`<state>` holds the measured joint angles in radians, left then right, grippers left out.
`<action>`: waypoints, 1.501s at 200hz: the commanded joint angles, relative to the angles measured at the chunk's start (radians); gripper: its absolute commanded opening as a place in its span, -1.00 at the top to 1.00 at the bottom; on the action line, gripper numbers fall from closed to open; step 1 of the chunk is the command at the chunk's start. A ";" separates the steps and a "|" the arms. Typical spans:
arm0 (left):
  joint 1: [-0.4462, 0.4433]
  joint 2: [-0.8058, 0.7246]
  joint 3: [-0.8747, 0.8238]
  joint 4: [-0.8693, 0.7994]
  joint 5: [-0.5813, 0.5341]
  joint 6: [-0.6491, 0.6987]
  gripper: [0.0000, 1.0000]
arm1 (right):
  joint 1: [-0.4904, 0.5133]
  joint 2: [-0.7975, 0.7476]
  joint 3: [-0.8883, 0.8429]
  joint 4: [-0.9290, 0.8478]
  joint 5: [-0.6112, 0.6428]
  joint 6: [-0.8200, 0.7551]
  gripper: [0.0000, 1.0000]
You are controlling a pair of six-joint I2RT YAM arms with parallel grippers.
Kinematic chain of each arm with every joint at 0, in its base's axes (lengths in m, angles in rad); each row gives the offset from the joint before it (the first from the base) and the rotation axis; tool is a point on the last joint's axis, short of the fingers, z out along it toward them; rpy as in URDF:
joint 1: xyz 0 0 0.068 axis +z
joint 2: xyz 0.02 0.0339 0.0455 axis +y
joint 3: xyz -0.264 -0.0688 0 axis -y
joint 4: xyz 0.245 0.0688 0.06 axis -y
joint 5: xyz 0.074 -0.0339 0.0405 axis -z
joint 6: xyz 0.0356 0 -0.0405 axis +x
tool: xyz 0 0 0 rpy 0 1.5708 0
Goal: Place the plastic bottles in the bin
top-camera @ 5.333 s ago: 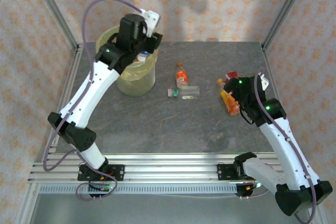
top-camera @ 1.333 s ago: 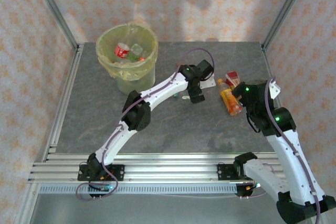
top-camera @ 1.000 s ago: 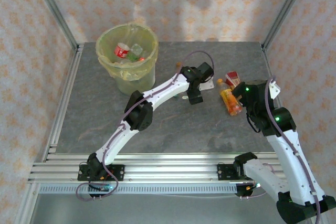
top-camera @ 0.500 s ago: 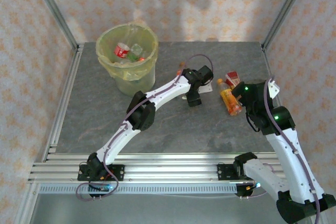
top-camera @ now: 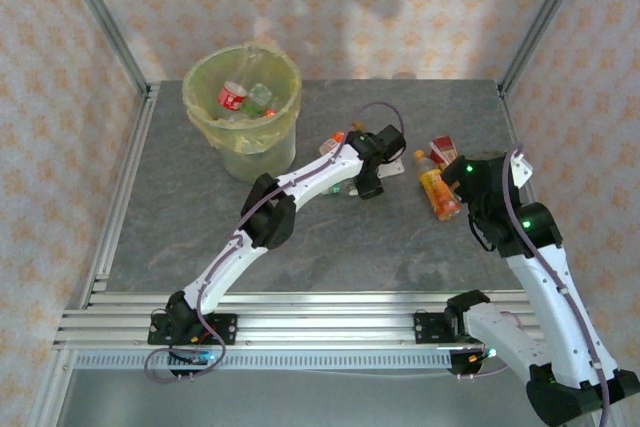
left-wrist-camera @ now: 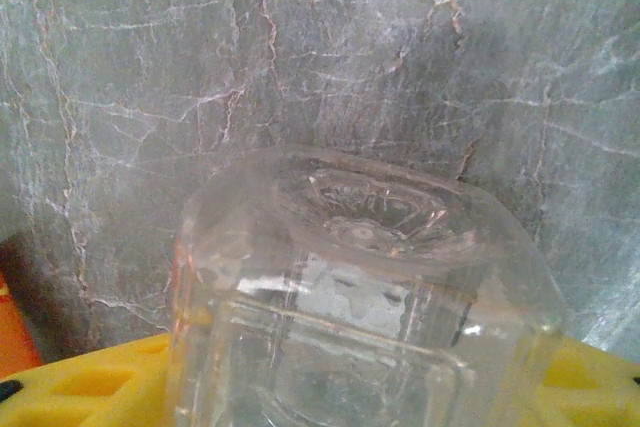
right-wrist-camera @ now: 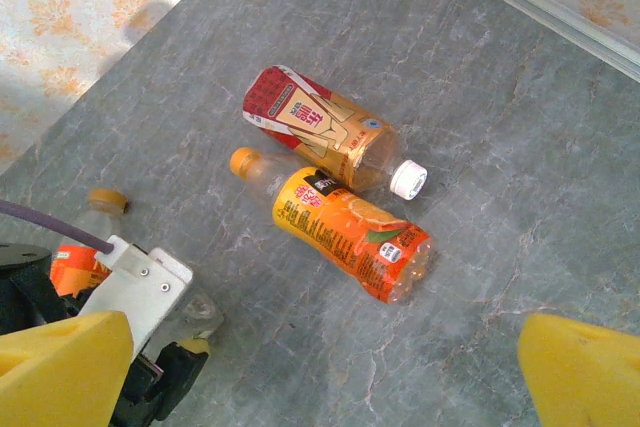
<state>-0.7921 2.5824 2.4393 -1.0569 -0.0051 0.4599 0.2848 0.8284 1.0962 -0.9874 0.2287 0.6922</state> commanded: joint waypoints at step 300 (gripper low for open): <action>0.105 -0.661 0.047 0.110 -0.203 -0.246 0.48 | -0.003 0.039 -0.004 0.090 -0.064 -0.033 -0.98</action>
<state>-0.7498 2.0045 2.4577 -0.9760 -0.1402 0.2508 0.2848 0.8593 1.0954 -0.9215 0.1802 0.6792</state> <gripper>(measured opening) 0.554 0.992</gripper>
